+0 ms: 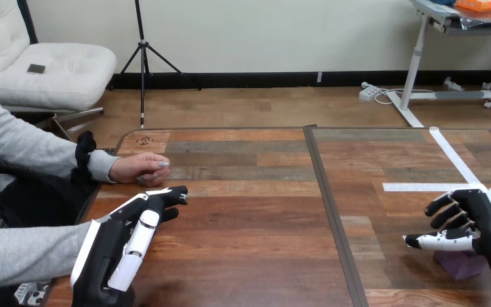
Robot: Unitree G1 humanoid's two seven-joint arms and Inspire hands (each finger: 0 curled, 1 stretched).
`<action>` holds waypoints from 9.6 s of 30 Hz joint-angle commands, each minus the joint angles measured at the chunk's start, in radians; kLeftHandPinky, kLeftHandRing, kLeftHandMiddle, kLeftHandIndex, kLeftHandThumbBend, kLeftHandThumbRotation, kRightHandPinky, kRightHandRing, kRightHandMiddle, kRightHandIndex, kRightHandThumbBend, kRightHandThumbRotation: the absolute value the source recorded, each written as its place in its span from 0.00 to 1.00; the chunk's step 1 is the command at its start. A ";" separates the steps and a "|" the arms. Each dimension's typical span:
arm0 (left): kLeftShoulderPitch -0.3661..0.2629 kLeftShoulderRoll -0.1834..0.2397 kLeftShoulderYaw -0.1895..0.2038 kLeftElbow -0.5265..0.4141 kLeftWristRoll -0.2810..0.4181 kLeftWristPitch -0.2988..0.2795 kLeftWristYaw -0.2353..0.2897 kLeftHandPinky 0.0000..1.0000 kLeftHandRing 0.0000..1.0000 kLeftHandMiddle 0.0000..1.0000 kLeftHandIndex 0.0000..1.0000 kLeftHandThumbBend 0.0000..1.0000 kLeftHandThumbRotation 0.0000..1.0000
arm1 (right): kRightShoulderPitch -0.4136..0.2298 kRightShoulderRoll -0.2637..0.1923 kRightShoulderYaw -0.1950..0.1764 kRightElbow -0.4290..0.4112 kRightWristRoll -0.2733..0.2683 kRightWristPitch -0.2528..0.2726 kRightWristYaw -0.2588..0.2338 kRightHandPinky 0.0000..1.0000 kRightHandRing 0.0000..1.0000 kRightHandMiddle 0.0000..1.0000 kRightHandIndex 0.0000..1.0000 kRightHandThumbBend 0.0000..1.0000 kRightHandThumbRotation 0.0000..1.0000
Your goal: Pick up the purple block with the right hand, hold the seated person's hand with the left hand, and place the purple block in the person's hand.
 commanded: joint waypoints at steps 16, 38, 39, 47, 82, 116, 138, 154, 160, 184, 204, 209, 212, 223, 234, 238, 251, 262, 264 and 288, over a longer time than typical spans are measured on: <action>-0.060 0.009 0.003 -0.047 0.001 -0.008 0.001 0.80 0.82 0.77 0.57 0.30 0.78 | 0.015 -0.037 -0.011 -0.179 0.014 0.064 0.073 0.60 0.66 0.68 0.70 1.00 0.05; -0.060 0.012 0.005 -0.047 0.009 -0.008 0.007 0.80 0.82 0.77 0.57 0.32 0.78 | 0.110 -0.046 -0.054 -0.384 0.044 0.166 0.129 0.65 0.76 0.78 0.81 1.00 0.28; -0.060 0.012 0.005 -0.047 0.008 -0.008 0.006 0.80 0.82 0.77 0.57 0.32 0.78 | 0.112 -0.047 -0.055 -0.390 0.044 0.170 0.131 0.65 0.77 0.79 0.81 1.00 0.29; -0.067 0.014 0.007 -0.036 0.006 -0.017 -0.001 0.80 0.82 0.77 0.57 0.32 0.78 | 0.134 -0.064 -0.074 -0.444 0.062 0.198 0.184 0.70 0.82 0.84 0.84 1.00 0.29; -0.067 0.021 0.011 -0.040 0.007 -0.008 -0.002 0.79 0.82 0.77 0.57 0.33 0.77 | 0.233 -0.158 -0.189 -0.657 0.126 0.249 0.300 0.77 0.85 0.86 0.84 1.00 0.16; -0.071 0.029 0.011 -0.032 0.012 -0.012 -0.003 0.77 0.81 0.77 0.56 0.34 0.79 | 0.361 -0.217 -0.260 -0.924 0.099 0.448 0.417 0.74 0.85 0.86 0.84 1.00 0.04; -0.073 0.032 0.010 -0.026 0.014 -0.021 0.001 0.76 0.80 0.76 0.57 0.33 0.78 | 0.385 -0.228 -0.248 -0.950 0.043 0.498 0.460 0.75 0.83 0.85 0.85 1.00 0.00; -0.076 0.030 0.009 -0.019 0.012 -0.028 -0.004 0.76 0.80 0.76 0.57 0.35 0.79 | 0.373 -0.203 -0.232 -0.926 0.022 0.494 0.442 0.75 0.84 0.86 0.84 1.00 0.00; -0.074 0.030 0.009 -0.023 0.011 -0.024 -0.005 0.76 0.80 0.76 0.57 0.36 0.79 | 0.367 -0.199 -0.223 -0.893 0.016 0.456 0.428 0.73 0.82 0.85 0.84 1.00 0.00; -0.074 0.031 0.010 -0.027 0.002 -0.017 -0.009 0.77 0.80 0.76 0.56 0.37 0.78 | 0.345 -0.166 -0.181 -0.823 0.019 0.420 0.404 0.75 0.82 0.84 0.82 1.00 0.00; -0.072 0.033 0.008 -0.033 0.013 -0.021 -0.007 0.77 0.80 0.76 0.56 0.39 0.78 | 0.299 -0.140 -0.107 -0.706 0.008 0.336 0.345 0.73 0.79 0.81 0.81 1.00 0.00; -0.071 0.034 0.009 -0.035 0.011 -0.021 -0.008 0.77 0.80 0.76 0.56 0.38 0.78 | 0.282 -0.136 -0.090 -0.675 0.002 0.330 0.331 0.71 0.78 0.80 0.81 1.00 0.00; -0.071 0.035 0.010 -0.034 0.009 -0.021 -0.009 0.77 0.80 0.76 0.56 0.39 0.78 | 0.278 -0.133 -0.084 -0.670 -0.005 0.330 0.324 0.71 0.77 0.80 0.81 1.00 0.00; -0.079 0.034 0.015 -0.019 -0.005 -0.032 -0.019 0.79 0.81 0.77 0.56 0.37 0.77 | 0.260 -0.124 -0.069 -0.637 -0.017 0.314 0.284 0.68 0.73 0.75 0.76 1.00 0.00; -0.080 0.032 0.015 -0.019 -0.003 -0.034 -0.021 0.80 0.81 0.76 0.57 0.45 0.76 | 0.239 -0.123 -0.063 -0.584 -0.008 0.289 0.268 0.61 0.66 0.68 0.69 1.00 0.00; -0.080 0.031 0.015 -0.017 -0.003 -0.036 -0.021 0.80 0.80 0.75 0.57 0.48 0.76 | 0.231 -0.121 -0.061 -0.558 -0.011 0.272 0.252 0.58 0.62 0.64 0.66 1.00 0.00; -0.088 0.033 0.016 0.002 -0.012 -0.056 -0.032 0.79 0.79 0.75 0.56 0.48 0.76 | 0.205 -0.119 -0.053 -0.475 -0.017 0.200 0.205 0.47 0.50 0.53 0.54 0.93 0.00; -0.087 0.038 0.017 -0.012 -0.015 -0.029 -0.029 0.80 0.82 0.77 0.56 0.48 0.76 | 0.195 -0.122 -0.051 -0.440 -0.027 0.139 0.153 0.37 0.41 0.45 0.46 0.88 0.00; -0.087 0.038 0.017 -0.013 -0.015 -0.029 -0.028 0.80 0.82 0.77 0.56 0.48 0.76 | 0.195 -0.121 -0.051 -0.444 -0.027 0.146 0.148 0.35 0.39 0.44 0.45 0.88 0.00; -0.088 0.036 0.015 -0.016 -0.021 -0.023 -0.028 0.81 0.82 0.76 0.56 0.50 0.76 | 0.193 -0.126 -0.056 -0.448 -0.021 0.071 0.086 0.32 0.36 0.41 0.45 0.88 0.00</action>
